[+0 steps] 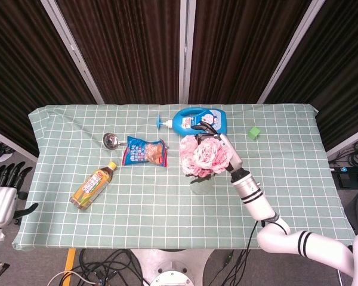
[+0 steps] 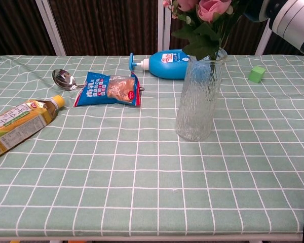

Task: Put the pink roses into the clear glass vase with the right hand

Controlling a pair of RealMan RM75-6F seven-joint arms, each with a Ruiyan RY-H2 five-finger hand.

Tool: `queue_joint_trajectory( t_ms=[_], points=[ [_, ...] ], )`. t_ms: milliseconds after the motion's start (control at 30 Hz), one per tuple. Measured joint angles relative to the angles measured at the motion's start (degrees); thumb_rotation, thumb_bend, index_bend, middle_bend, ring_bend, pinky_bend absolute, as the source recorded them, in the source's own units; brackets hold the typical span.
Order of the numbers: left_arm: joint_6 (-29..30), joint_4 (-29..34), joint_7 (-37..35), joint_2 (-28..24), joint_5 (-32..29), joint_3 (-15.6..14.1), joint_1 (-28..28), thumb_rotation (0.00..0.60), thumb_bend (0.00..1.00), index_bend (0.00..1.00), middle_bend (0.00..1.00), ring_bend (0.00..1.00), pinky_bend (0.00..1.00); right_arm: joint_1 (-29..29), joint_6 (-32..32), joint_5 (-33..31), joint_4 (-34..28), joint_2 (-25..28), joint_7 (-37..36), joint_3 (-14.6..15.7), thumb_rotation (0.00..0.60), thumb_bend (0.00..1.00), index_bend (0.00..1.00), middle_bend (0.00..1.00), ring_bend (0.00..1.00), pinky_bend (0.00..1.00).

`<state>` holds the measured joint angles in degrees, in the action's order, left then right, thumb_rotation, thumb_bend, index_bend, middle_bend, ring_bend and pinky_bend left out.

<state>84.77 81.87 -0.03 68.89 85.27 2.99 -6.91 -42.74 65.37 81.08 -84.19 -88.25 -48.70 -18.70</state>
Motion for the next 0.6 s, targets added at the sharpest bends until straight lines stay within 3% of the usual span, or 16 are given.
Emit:
queue_joint_trajectory(
  t_ms=[67, 267, 333, 467, 600],
  points=[
    [-0.14, -0.1, 0.09, 0.1, -0.02, -0.07, -0.01, 0.6, 0.03, 0.13, 0.05, 0.02, 0.05, 0.13, -0.19, 0.1, 0.46, 0.12, -0.18, 0.35, 0.6, 0.01, 0.64, 0.48, 0.13, 0.06],
    [0.23, -0.03, -0.18, -0.13, 0.23, -0.16, 0.19, 0.6, 0.03, 0.13, 0.05, 0.02, 0.05, -0.25, -1.96, 1.73, 1.06, 2.18, 0.13, 1.68, 0.6, 0.0, 0.19, 0.27, 0.0, 0.04],
    [0.27, 0.06, -0.32, -0.19, 0.22, -0.08, 0.2, 0.6, 0.03, 0.13, 0.05, 0.02, 0.05, -0.31, -2.26, 1.99, 0.7, 2.84, -0.49, 1.83, 0.6, 0.0, 0.1, 0.21, 0.0, 0.02],
    [0.23, 0.16, -0.05, -0.16, 0.4, -0.13, 0.12, 0.6, 0.03, 0.13, 0.05, 0.02, 0.05, -0.21, -2.16, 2.53, 0.07, 3.82, -0.88, 2.11, 0.6, 0.0, 0.01, 0.14, 0.0, 0.0],
    [0.21, 0.24, -0.12, -0.11, 0.24, -0.12, 0.21, 0.6, 0.03, 0.13, 0.05, 0.02, 0.05, 0.22, -1.57, 2.7, -0.52, 4.65, 0.15, 2.35, 0.6, 0.0, 0.0, 0.05, 0.0, 0.0]
  ],
)
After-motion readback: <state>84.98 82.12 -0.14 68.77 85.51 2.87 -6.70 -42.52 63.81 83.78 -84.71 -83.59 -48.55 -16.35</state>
